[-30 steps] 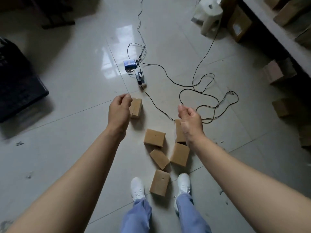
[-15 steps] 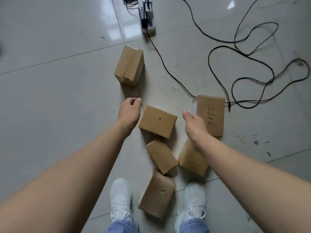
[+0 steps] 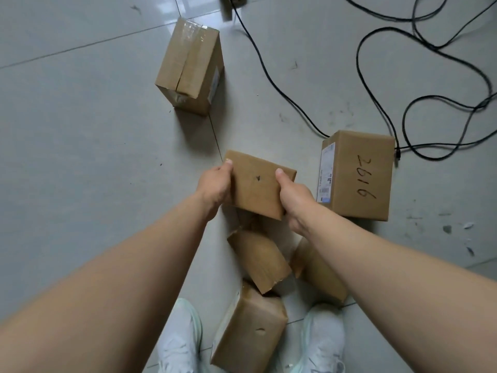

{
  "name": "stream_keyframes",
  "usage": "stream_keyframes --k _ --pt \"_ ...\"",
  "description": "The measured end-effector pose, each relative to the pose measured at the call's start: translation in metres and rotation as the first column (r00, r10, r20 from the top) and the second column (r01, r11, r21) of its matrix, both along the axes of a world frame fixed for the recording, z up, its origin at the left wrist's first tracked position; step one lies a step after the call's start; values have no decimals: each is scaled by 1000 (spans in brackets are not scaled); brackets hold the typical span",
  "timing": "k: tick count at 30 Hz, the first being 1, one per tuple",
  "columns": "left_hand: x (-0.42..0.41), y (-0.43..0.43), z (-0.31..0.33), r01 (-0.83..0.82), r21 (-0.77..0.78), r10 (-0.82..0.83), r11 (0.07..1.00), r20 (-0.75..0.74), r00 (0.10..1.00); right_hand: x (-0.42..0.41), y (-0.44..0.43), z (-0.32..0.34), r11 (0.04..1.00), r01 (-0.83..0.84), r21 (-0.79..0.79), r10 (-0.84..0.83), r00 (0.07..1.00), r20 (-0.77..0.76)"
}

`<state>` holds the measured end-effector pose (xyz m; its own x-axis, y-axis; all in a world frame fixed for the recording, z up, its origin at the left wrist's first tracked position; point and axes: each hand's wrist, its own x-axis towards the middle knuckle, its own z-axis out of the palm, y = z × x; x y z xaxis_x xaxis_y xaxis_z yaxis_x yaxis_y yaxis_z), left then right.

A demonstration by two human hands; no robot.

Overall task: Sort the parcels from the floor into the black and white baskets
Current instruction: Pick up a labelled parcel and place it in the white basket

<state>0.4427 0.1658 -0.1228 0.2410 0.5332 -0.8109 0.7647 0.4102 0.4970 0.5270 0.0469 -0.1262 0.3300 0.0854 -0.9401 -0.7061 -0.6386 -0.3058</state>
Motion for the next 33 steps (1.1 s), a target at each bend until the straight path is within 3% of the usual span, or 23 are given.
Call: stream_keyframes --k 7,13,17,26,33 --pt "19 40 127 -100 28 97 995 96 991 24 36 123 997 -20 77 13 995 97" --pt "43 94 306 -197 116 168 974 223 960 53 90 294 981 -60 184 7 961 275" --pt "37 116 430 -299 137 250 944 294 923 55 116 415 958 -46 285 -44 952 302" --pt "-55 101 671 -428 160 330 889 424 844 -6 123 658 882 -224 415 26 902 430" --pt "-134 46 782 -636 189 442 749 572 691 -72 94 764 750 -369 549 78 873 481"
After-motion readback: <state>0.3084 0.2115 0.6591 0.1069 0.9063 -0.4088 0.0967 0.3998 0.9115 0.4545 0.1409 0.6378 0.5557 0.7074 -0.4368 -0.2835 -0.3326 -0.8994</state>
